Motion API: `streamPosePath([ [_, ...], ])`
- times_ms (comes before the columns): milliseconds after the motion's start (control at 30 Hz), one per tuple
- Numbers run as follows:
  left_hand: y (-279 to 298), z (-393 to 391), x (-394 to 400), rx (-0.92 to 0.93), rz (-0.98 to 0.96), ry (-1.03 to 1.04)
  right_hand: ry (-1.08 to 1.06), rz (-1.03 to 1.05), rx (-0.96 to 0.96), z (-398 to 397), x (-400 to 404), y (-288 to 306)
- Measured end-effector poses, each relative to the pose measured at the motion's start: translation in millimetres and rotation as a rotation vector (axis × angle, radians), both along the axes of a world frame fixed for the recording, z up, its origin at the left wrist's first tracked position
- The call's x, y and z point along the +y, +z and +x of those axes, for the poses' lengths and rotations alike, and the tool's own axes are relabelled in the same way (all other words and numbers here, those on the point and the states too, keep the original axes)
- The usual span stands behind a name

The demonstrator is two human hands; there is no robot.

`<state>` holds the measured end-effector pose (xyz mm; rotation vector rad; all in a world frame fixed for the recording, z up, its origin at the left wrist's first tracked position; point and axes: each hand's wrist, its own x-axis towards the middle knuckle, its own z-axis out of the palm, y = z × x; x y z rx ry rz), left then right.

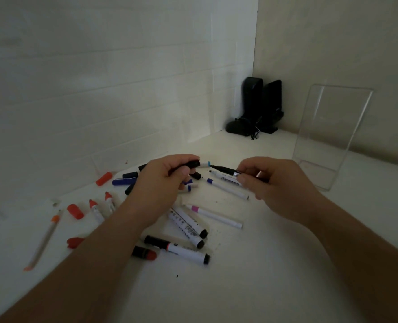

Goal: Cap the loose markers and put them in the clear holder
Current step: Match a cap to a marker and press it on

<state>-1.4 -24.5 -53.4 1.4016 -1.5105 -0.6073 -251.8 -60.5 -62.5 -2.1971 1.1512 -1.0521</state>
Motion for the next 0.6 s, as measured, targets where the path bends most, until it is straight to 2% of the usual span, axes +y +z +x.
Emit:
streamPosePath([
  [167,0,-3,2,-0.003,0.021,-0.006,-0.014,-0.007,-0.090,1,-1,3],
  [267,0,-6,4,-0.113,-0.023,0.011,0.002,0.004,-0.075,2,2,3],
  [600,2,-11,3,-0.225,-0.053,0.078,-0.015,0.025,-0.043,0,-1,3],
])
